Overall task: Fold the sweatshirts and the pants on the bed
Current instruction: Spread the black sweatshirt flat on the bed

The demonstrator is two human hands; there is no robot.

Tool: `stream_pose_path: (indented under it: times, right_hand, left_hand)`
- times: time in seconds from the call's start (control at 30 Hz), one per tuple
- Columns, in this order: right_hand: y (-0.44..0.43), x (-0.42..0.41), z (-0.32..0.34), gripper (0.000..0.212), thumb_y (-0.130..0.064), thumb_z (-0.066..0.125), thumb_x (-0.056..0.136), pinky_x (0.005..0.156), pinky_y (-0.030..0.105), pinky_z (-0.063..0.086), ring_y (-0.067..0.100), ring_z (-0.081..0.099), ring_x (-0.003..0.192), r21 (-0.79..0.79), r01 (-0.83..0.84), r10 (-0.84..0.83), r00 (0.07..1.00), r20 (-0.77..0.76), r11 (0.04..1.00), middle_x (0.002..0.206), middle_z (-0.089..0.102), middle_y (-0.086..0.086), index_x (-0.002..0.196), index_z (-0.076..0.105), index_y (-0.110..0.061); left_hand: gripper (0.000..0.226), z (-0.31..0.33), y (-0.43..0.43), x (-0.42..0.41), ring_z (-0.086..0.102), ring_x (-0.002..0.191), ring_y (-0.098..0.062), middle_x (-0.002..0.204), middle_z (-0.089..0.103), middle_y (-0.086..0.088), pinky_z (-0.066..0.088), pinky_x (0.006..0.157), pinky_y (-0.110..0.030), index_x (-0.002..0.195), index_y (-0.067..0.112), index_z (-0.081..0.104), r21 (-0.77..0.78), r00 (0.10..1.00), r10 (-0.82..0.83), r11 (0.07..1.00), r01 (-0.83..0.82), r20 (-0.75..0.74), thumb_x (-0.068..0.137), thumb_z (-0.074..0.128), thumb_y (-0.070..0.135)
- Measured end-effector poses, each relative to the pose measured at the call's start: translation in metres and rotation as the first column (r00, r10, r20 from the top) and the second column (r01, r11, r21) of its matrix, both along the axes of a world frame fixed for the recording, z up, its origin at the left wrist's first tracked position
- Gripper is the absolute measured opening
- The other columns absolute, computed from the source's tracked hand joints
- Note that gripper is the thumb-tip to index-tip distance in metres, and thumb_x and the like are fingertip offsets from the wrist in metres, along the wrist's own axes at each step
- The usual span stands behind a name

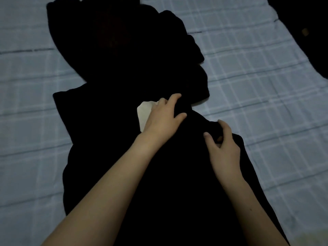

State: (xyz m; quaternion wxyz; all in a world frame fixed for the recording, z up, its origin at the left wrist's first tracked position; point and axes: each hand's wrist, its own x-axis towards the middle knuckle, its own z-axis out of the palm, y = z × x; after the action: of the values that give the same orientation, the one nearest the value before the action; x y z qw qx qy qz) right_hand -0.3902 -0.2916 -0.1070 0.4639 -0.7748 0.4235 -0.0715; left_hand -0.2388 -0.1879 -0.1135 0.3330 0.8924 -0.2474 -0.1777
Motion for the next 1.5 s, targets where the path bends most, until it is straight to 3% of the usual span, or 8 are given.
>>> stream_pose_path:
  times: [0.3,0.53,0.7,0.87,1.0,1.2,1.37,1.5]
  right_hand:
    - [-0.051,-0.002,-0.004,0.031,-0.001,0.07,0.084,0.06,0.005,0.045,-0.005,0.063,0.061,0.044,0.177,-0.181,0.925,0.335,0.983,0.069,0.069,-0.02,0.096,0.069,-0.029]
    - [-0.153,0.012,0.005,0.027,0.003,0.068,0.085,0.052,0.013,0.045,0.001,0.057,0.05,0.191,0.38,-0.424,0.771,0.476,0.905,0.054,0.063,-0.005,0.108,0.067,-0.012]
    - [-0.173,0.014,-0.04,0.033,-0.007,0.056,0.098,0.082,0.015,0.045,0.005,0.063,0.086,0.214,0.134,-0.178,0.963,0.201,0.967,0.103,0.067,0.005,0.131,0.059,-0.007]
    - [-0.195,-0.008,-0.043,0.04,0.002,0.041,0.1,0.075,0.019,0.054,0.015,0.066,0.078,0.241,0.097,-0.16,0.954,0.254,0.966,0.095,0.069,0.008,0.128,0.059,-0.02]
    - [-0.199,-0.03,-0.051,0.061,-0.004,0.067,0.089,0.074,0.008,0.046,0.0,0.056,0.095,0.007,-0.179,0.176,0.974,0.141,0.984,0.115,0.051,-0.011,0.136,0.045,-0.037]
    - [-0.203,-0.011,-0.063,0.063,-0.002,0.072,0.084,0.084,0.009,0.041,-0.001,0.055,0.104,-0.009,-0.33,0.323,0.919,0.223,0.944,0.121,0.057,-0.004,0.133,0.05,-0.035]
    - [-0.229,-0.016,-0.049,0.045,0.005,0.073,0.071,0.082,0.013,0.044,0.009,0.063,0.092,-0.226,-0.247,0.316,0.879,0.357,0.942,0.099,0.067,-0.006,0.103,0.065,-0.026]
    - [-0.248,-0.032,-0.05,0.031,-0.003,0.062,0.079,0.081,0.012,0.042,0.007,0.059,0.085,-0.382,-0.14,0.305,0.856,0.418,0.914,0.091,0.063,-0.015,0.1,0.065,-0.025]
  left_hand:
    - [0.036,0.008,-0.035,0.016,0.059,0.095,0.002,0.099,0.063,0.018,0.046,0.089,-0.015,0.113,0.019,0.066,-0.455,0.996,0.084,0.889,-0.058,0.037,0.081,0.072,0.003]
    - [0.021,0.039,-0.146,0.081,0.059,0.072,-0.004,0.078,0.064,0.002,0.045,0.071,-0.015,0.101,0.004,0.07,-0.52,0.992,0.123,0.845,-0.123,-0.035,0.081,0.076,0.004]
    - [0.045,-0.007,-0.18,0.079,0.058,0.118,-0.02,0.131,0.059,-0.015,0.042,0.103,-0.024,0.14,0.003,0.048,-0.205,0.929,0.039,0.971,-0.122,-0.369,0.098,0.058,0.014]
    - [0.037,-0.002,-0.168,0.055,0.06,0.089,-0.004,0.115,0.062,0.003,0.043,0.077,-0.012,0.127,0.02,0.058,-0.139,0.995,0.102,0.985,-0.1,0.005,0.092,0.063,0.028]
    - [0.066,-0.009,-0.152,0.015,0.053,0.097,-0.014,0.118,0.038,0.007,0.039,0.086,-0.024,0.14,0.039,0.039,0.054,0.998,0.069,0.996,-0.07,0.012,0.082,0.069,0.049]
    - [0.061,-0.025,-0.151,0.015,0.057,0.086,-0.001,0.096,0.053,0.016,0.038,0.073,0.002,0.139,0.033,0.047,-0.15,0.993,0.073,0.985,-0.087,-0.098,0.087,0.069,0.011]
    - [0.048,-0.01,-0.173,0.049,0.054,0.1,0.0,0.117,0.06,0.002,0.041,0.085,-0.006,0.136,0.012,0.054,-0.34,0.991,0.069,0.934,-0.105,-0.115,0.091,0.061,-0.003]
    - [0.055,-0.006,-0.209,0.075,0.056,0.07,-0.009,0.079,0.057,-0.004,0.048,0.071,-0.02,0.14,0.015,0.047,-0.37,0.954,0.089,0.908,-0.196,-0.286,0.091,0.056,-0.008]
